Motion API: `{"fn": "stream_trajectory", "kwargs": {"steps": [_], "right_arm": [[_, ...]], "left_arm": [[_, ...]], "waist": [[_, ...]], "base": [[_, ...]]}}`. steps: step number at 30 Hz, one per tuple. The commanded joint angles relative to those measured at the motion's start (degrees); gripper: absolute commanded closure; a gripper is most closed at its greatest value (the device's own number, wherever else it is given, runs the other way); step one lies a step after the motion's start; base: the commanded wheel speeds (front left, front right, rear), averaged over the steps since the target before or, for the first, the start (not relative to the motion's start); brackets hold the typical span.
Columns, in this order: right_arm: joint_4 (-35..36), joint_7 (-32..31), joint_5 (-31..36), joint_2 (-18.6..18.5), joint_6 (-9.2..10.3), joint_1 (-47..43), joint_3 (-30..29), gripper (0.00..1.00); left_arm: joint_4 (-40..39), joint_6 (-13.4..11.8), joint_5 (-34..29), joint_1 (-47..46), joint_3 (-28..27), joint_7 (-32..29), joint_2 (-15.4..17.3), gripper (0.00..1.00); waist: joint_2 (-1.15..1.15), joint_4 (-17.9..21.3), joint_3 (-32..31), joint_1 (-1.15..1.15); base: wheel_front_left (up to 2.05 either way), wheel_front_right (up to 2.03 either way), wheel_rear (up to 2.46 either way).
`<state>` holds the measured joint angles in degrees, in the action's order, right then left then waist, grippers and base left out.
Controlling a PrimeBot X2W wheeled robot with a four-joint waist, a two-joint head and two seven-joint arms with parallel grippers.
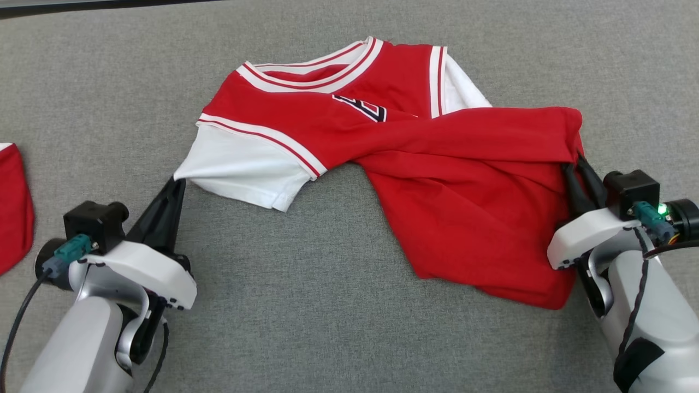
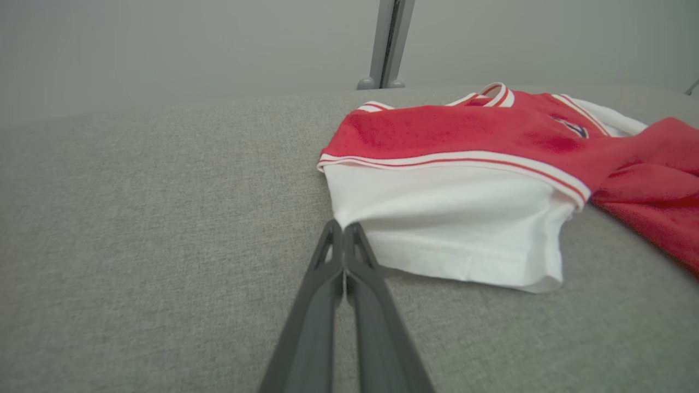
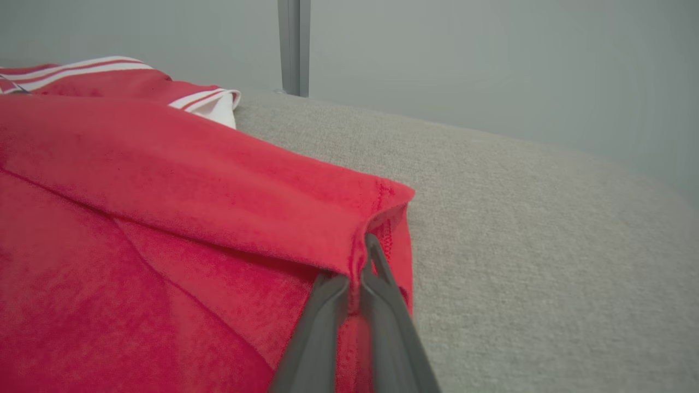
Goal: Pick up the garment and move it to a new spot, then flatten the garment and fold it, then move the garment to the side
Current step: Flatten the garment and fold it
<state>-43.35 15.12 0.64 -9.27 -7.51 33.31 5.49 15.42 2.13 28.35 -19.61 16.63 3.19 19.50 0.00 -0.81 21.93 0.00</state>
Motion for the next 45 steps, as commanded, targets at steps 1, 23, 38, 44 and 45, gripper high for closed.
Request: {"fn": "stream_trajectory", "kwargs": {"steps": [1, 23, 38, 44, 45], "right_arm": [[0.7, 0.0, -0.5, -0.5, 0.04, 0.9, -0.1, 1.0], [9.4, 0.0, -13.3, -9.3, 0.05, 22.2, 1.3, 1.0], [26.8, 0.0, -9.5, -9.0, 0.05, -1.6, -5.3, 1.0], [23.7, -0.1, -11.8, -8.0, 0.05, -12.7, -3.5, 1.0], [22.8, -0.2, -12.3, -7.9, 0.05, -14.3, -2.7, 1.0]], "left_arm": [[-0.5, -0.1, 0.1, -1.5, -0.2, 0.5, 0.5, 1.0], [-4.9, 4.8, 0.2, -35.6, 0.4, -2.4, 5.6, 1.0], [-16.1, 2.0, 1.2, -12.2, 1.1, 8.1, 7.7, 1.0], [-16.5, 0.8, 3.5, 3.2, 2.7, 8.3, 8.2, 1.0], [-15.7, 0.7, 4.2, 5.1, 2.7, 8.6, 8.1, 1.0]], "waist": [[0.0, -0.1, -0.2, 0.0], [0.0, 1.3, -2.1, 0.0], [0.0, 0.3, -0.9, 0.0], [0.0, -0.1, -0.3, 0.0], [0.0, -0.2, -0.3, 0.0]], "base": [[0.0, 0.0, 0.0], [0.0, 0.0, 0.0], [0.0, 0.0, 0.0], [0.0, 0.0, 0.0], [0.0, 0.0, 0.0]]}}
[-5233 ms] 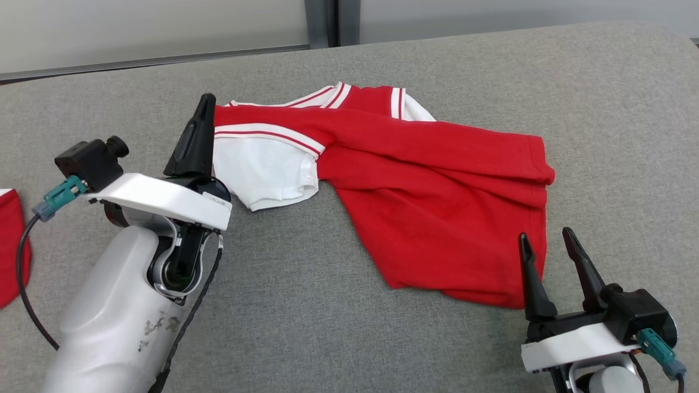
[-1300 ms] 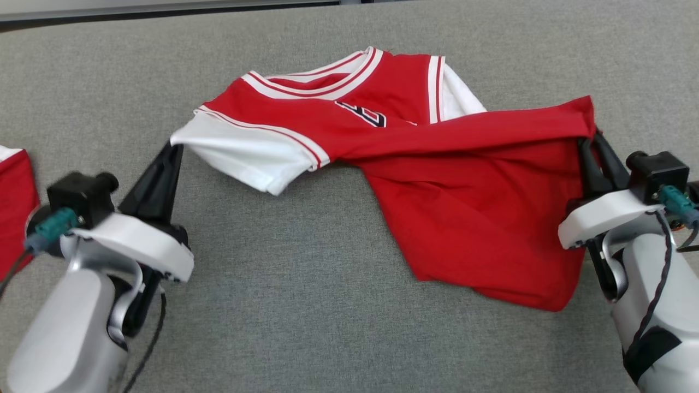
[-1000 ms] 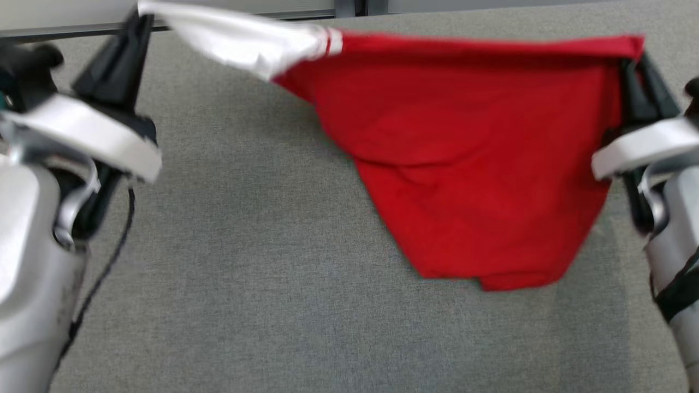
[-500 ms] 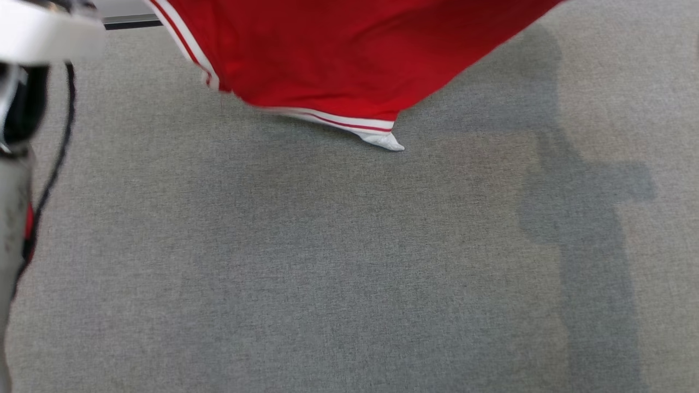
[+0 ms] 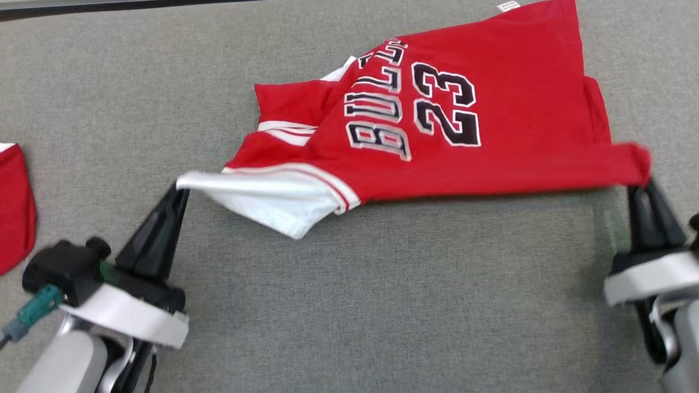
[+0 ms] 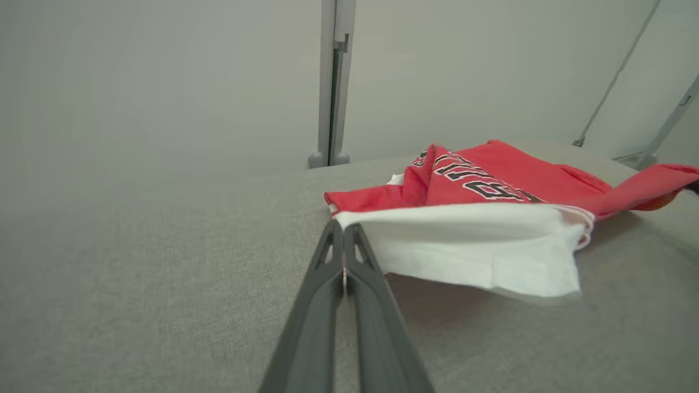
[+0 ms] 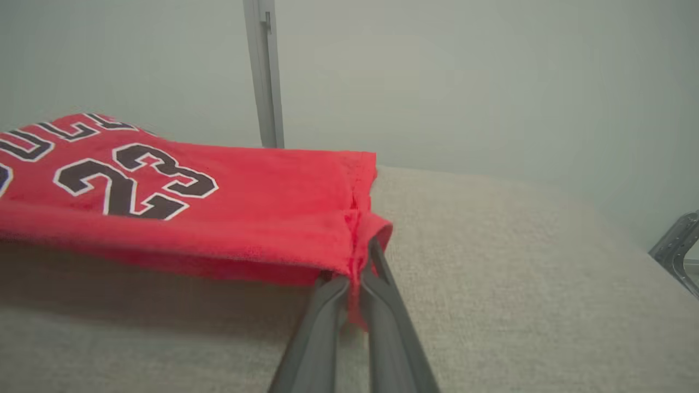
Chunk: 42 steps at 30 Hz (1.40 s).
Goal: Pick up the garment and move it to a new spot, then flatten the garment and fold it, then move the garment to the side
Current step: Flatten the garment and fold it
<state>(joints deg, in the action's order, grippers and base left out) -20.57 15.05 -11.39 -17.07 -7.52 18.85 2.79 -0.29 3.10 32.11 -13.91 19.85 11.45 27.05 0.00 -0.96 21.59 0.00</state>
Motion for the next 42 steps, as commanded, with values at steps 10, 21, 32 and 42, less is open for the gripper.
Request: {"fn": "stream_trajectory", "kwargs": {"steps": [10, 21, 32, 42], "right_arm": [[-3.9, -0.2, -4.7, 0.4, 0.06, -7.5, 6.0, 0.0], [2.5, 0.1, -11.0, -2.0, 0.06, -12.5, 12.2, 0.0], [3.7, 0.2, -12.7, -3.5, 0.06, -12.1, 14.3, 0.0], [2.1, 0.2, -13.8, -3.8, 0.06, -9.3, 16.1, 1.0]], "left_arm": [[4.2, -1.3, 2.4, 7.8, -1.4, 1.6, 0.8, 1.0], [6.5, -2.1, 3.3, 9.0, -2.5, 2.6, 0.0, 1.0], [7.9, -1.9, 3.8, 7.7, -2.8, 3.0, -0.7, 1.0], [7.3, -2.2, 3.7, 5.8, -2.4, 2.4, -0.7, 1.0]], "waist": [[0.0, 0.4, -1.0, 0.0], [0.0, 1.3, -1.7, 0.0], [0.0, 0.9, -1.5, 0.0], [0.0, 0.5, -0.9, 0.0]], "base": [[0.0, 0.0, 0.0], [0.0, 0.0, 0.0], [0.0, 0.0, 0.0], [0.0, 0.0, 0.0]]}}
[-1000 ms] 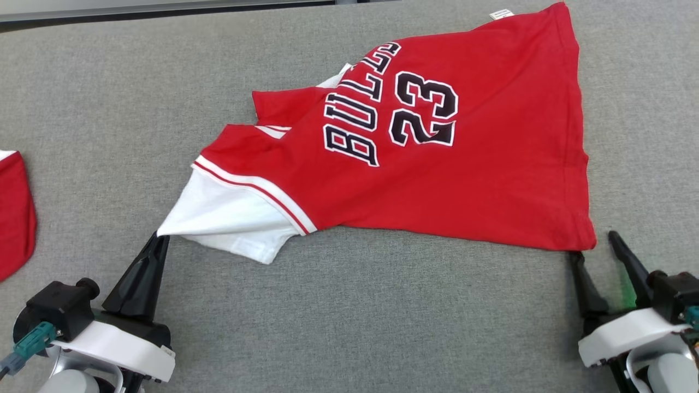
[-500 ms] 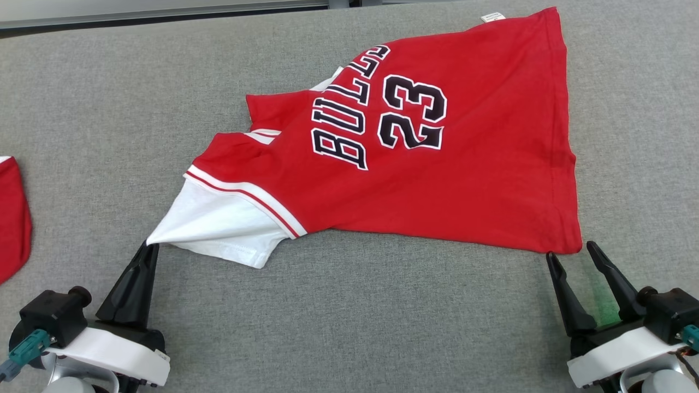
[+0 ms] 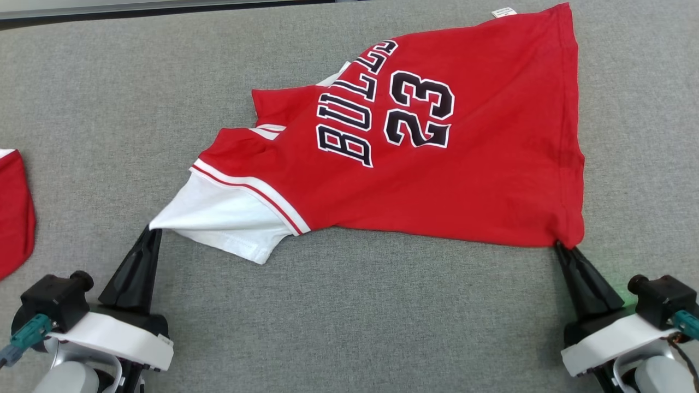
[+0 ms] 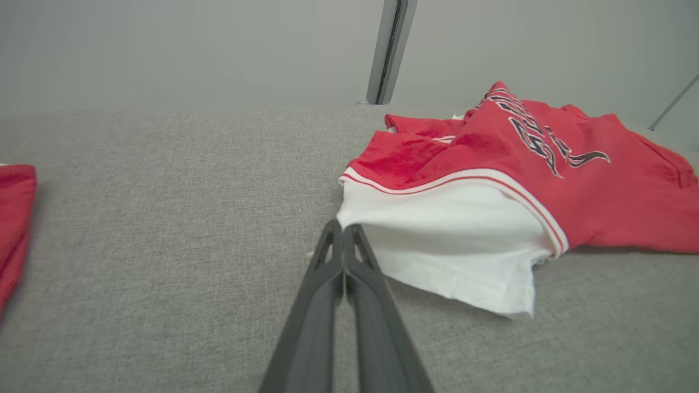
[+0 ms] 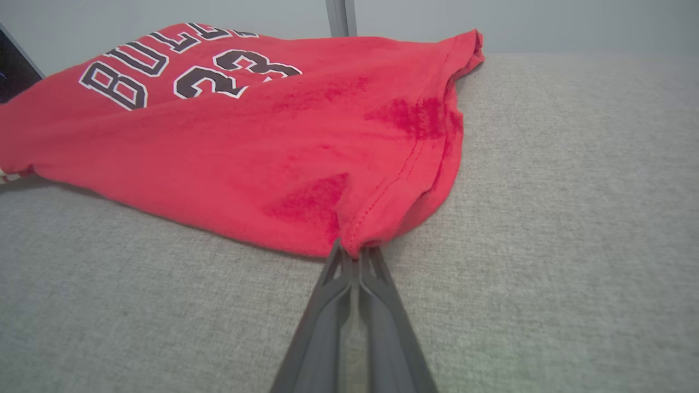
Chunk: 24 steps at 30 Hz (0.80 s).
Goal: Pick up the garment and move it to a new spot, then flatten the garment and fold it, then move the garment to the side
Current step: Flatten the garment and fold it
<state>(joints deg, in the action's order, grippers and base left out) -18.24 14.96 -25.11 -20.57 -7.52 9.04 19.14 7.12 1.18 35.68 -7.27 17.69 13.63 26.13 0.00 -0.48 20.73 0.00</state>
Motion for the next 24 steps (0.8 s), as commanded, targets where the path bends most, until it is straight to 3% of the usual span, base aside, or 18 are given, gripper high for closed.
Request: {"fn": "stream_trajectory", "kwargs": {"steps": [1, 7, 13, 19, 24], "right_arm": [[0.1, 0.3, 0.1, -0.5, 0.06, 0.8, -0.1, 1.0], [5.8, 0.3, -1.3, -1.0, 0.06, 4.3, -3.5, 1.0], [8.0, -3.4, -3.1, -4.5, 0.06, 19.5, -4.5, 1.0], [4.0, -11.3, -7.6, -5.6, 0.04, 43.1, -1.9, 1.0], [-4.0, -13.2, -8.9, -4.4, 0.04, 62.3, 0.7, 1.0]], "left_arm": [[-0.3, -0.2, 0.0, -0.9, -0.2, 0.1, 0.3, 1.0], [-4.1, 2.1, 1.6, -6.3, -0.5, -1.3, 1.0, 1.0], [-7.3, 4.8, 3.3, -25.1, -0.6, -9.0, 4.1, 1.0], [0.9, 6.2, 3.8, -52.3, 2.9, -17.5, 4.4, 1.0], [12.2, 6.3, -1.3, -72.5, 6.7, -17.2, 4.9, 1.0]], "waist": [[0.0, 0.0, 0.0, 0.0], [0.0, 0.1, 0.3, 0.0], [0.0, 0.7, 3.7, 0.0], [0.0, 1.6, 9.8, 0.0], [0.0, 3.0, 14.3, 0.0]], "base": [[0.0, 0.0, 0.0], [0.0, 0.0, 0.0], [0.0, 0.0, 0.0], [0.0, 0.0, 0.0], [0.0, 0.0, 0.0]]}}
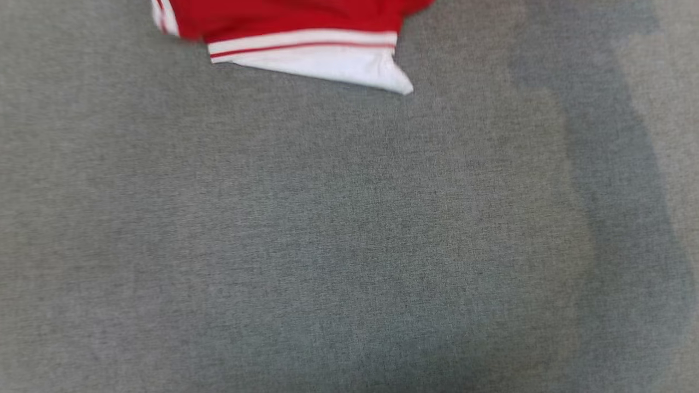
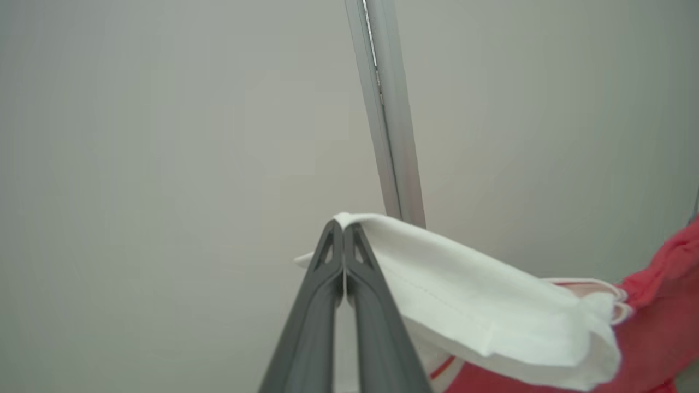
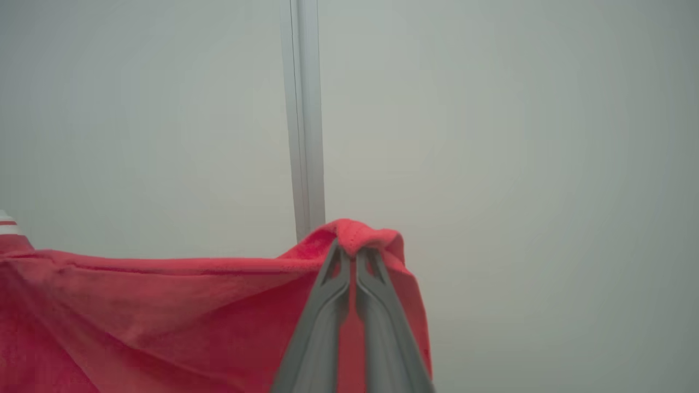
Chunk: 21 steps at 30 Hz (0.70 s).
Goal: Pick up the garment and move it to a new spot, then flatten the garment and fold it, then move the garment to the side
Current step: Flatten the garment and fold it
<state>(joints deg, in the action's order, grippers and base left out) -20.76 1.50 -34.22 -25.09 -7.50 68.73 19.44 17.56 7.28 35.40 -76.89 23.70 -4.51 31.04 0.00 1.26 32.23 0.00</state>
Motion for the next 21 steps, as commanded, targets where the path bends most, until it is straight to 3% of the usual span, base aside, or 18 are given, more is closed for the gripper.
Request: {"fn": "stream_trajectory", "kwargs": {"steps": [1, 9, 12, 17, 21], "right_arm": [[-3.4, 1.1, 0.9, 0.3, 0.02, 6.1, 0.6, 1.0], [-17.7, 8.8, 3.8, 3.3, 0.02, 24.5, 2.3, 1.0], [-20.7, 11.3, 5.4, 3.0, 0.02, 28.9, 2.9, 1.0], [-22.6, 13.1, 6.0, 2.0, 0.02, 29.6, 4.8, 1.0], [-22.9, 13.6, 4.7, 0.2, 0.02, 24.6, 8.1, 1.0]], "left_arm": [[3.9, 0.3, -1.8, -6.3, 1.6, 1.7, -0.1, 1.0], [16.7, 0.2, -10.2, -27.1, 11.3, 12.7, 2.1, 1.0], [18.9, 0.2, -12.0, -32.7, 11.8, 17.4, 2.0, 1.0], [19.0, 0.2, -9.7, -31.7, 13.4, 19.5, 1.1, 1.0], [15.1, 0.2, -4.0, -21.5, 14.9, 19.7, 3.2, 1.0]], "waist": [[0.0, 1.5, 3.4, 0.0], [0.0, 3.1, 5.0, 0.0], [0.0, 2.5, 6.0, 0.0], [0.0, 0.5, 7.8, 0.0], [0.0, -1.1, 7.6, 0.0]], "base": [[0.0, 0.0, 0.0], [0.0, 0.0, 0.0], [0.0, 0.0, 0.0], [0.0, 0.0, 0.0], [0.0, 0.0, 0.0]]}}
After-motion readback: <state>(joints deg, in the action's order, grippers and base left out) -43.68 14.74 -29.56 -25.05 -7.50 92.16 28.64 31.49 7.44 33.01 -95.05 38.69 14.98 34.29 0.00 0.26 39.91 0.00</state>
